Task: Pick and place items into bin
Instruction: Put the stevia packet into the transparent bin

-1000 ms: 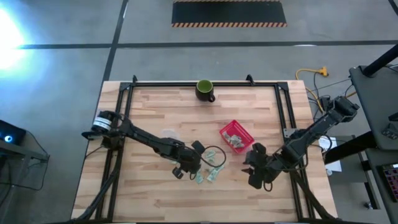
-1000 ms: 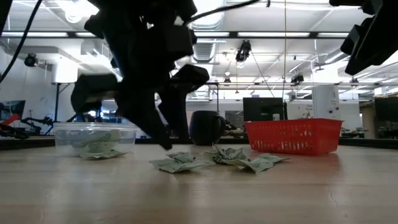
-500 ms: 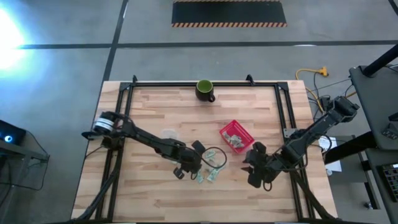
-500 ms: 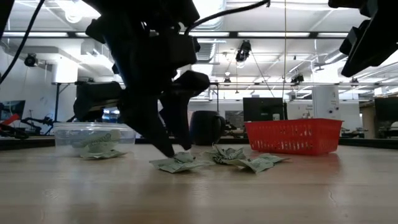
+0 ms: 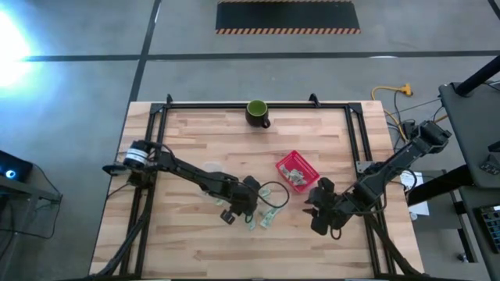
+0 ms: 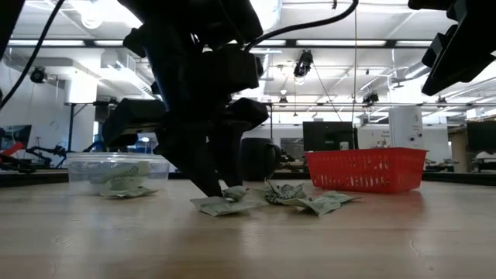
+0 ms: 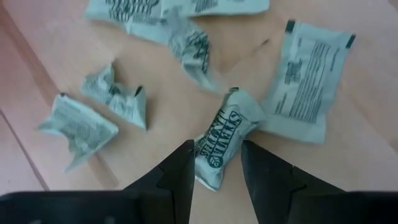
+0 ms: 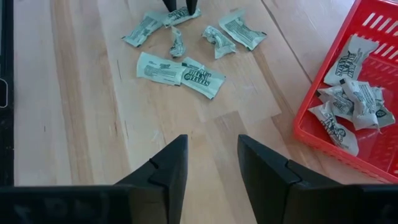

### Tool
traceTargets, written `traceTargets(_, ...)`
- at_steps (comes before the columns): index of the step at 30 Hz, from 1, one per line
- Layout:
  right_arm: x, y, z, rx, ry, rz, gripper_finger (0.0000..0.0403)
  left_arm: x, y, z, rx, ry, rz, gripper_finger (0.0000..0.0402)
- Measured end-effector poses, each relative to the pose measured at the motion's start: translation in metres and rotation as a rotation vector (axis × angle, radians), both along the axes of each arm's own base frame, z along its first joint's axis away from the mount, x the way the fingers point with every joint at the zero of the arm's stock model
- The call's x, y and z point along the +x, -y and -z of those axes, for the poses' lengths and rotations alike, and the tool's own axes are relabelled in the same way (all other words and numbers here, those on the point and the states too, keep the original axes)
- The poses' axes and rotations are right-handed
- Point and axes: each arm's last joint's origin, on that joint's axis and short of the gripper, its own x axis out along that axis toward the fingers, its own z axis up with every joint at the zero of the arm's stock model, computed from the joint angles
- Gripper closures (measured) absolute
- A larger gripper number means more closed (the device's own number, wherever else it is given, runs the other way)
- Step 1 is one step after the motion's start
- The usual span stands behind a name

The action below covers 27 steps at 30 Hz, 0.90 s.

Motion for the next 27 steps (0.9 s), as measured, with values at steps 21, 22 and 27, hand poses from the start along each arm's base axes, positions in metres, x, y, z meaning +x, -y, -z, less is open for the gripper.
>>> traceTargets(21,0.0,0.001,0.001,-0.016,0.007,0.009,0.0286,-0.002,-0.001,0.0,-0.047,-0.044,-0.113,0.0398)
traceTargets(22,0.0,0.001,0.001,-0.015,0.007,0.01,0.0287,-0.002,-0.002,0.0,-0.051,-0.044,-0.125,0.0398)
traceTargets(27,0.0,0.001,0.001,-0.015,0.006,0.01,0.0293,-0.005,-0.003,-0.011,-0.081,-0.027,-0.195,0.0397)
